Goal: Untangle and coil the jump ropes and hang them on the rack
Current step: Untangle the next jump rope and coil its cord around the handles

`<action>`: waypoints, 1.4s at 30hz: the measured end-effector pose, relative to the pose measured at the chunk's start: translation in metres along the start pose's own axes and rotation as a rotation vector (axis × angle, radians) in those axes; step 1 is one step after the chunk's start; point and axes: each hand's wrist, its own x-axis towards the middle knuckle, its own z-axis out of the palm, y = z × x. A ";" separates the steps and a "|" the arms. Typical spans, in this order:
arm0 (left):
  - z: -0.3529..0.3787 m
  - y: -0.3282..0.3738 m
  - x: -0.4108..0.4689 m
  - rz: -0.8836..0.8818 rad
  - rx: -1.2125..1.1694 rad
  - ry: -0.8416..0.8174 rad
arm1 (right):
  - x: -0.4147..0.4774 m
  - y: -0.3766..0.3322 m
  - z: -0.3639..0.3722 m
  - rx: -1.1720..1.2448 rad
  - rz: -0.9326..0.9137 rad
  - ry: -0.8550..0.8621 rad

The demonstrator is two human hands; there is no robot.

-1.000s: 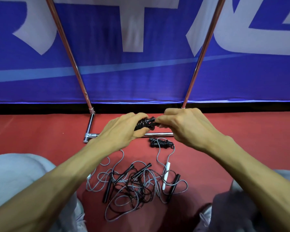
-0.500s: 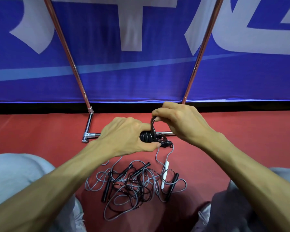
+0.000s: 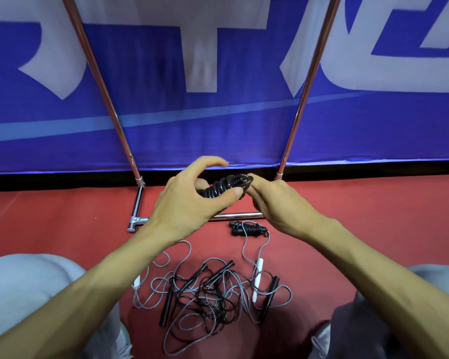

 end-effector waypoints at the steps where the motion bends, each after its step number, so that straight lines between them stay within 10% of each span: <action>1: 0.000 0.001 0.000 -0.015 -0.048 -0.030 | 0.001 -0.001 0.001 0.051 -0.003 -0.016; 9: 0.006 0.002 0.001 -0.097 -0.200 -0.019 | 0.001 -0.010 0.005 0.489 0.200 -0.215; 22: -0.010 -0.016 0.018 -0.184 0.115 0.115 | -0.014 -0.021 -0.013 0.067 0.057 0.163; 30: -0.010 -0.019 0.020 -0.218 -0.005 -0.009 | -0.015 -0.030 -0.027 0.590 -0.006 -0.008; 36: -0.009 -0.012 0.015 -0.284 -0.151 -0.145 | -0.011 -0.022 -0.033 0.341 -0.182 0.002; 42: -0.007 -0.006 0.014 -0.308 -0.219 -0.246 | -0.009 -0.026 -0.040 0.598 -0.138 -0.038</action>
